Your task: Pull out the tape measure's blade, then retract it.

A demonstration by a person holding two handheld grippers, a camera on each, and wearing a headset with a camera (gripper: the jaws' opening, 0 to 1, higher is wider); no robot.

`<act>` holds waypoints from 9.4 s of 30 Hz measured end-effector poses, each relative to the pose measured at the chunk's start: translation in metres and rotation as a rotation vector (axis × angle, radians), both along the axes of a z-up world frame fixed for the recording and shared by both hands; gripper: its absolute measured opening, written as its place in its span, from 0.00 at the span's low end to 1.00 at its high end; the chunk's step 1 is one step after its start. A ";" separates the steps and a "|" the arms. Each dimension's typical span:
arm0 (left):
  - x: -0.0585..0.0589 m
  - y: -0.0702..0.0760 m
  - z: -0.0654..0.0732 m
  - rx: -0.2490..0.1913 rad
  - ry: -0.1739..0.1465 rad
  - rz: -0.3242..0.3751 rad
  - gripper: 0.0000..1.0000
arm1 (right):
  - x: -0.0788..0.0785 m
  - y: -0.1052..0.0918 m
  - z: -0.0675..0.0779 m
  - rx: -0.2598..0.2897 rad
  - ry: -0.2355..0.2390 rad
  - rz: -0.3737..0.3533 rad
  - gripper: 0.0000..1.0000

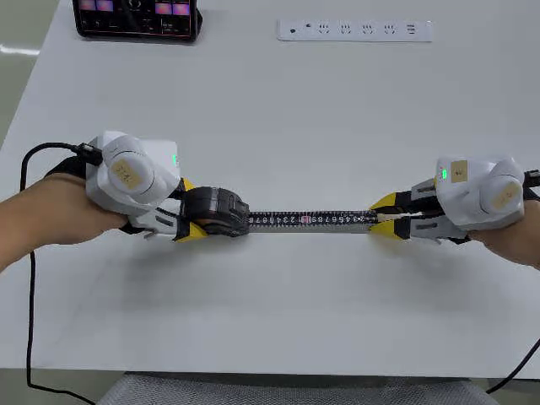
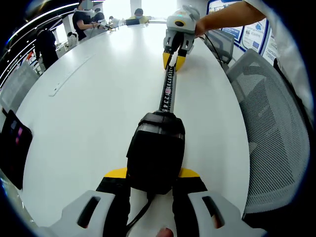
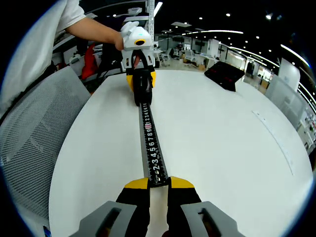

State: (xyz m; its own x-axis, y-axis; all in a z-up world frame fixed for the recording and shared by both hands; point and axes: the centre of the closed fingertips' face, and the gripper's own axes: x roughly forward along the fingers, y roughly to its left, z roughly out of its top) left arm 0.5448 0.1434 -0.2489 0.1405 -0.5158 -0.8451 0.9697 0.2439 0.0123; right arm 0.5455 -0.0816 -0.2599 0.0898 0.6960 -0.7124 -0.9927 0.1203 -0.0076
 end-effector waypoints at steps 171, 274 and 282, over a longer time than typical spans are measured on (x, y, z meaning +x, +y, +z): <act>-0.040 0.040 0.078 -0.349 -0.109 0.477 0.63 | -0.025 -0.052 0.075 0.117 -0.041 -0.476 0.59; -0.099 0.031 0.050 -0.380 -0.096 0.644 0.87 | -0.078 -0.032 0.060 0.175 -0.064 -0.581 0.93; -0.097 0.030 0.051 -0.387 -0.097 0.645 0.87 | -0.080 -0.032 0.061 0.176 -0.062 -0.584 0.93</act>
State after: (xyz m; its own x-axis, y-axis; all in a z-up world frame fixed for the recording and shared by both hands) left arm 0.4478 0.1738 -0.1982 0.5792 -0.5632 -0.5893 0.6320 0.7668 -0.1118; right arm 0.4659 -0.1131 -0.1993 0.5293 0.6259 -0.5728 -0.7607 0.6491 0.0064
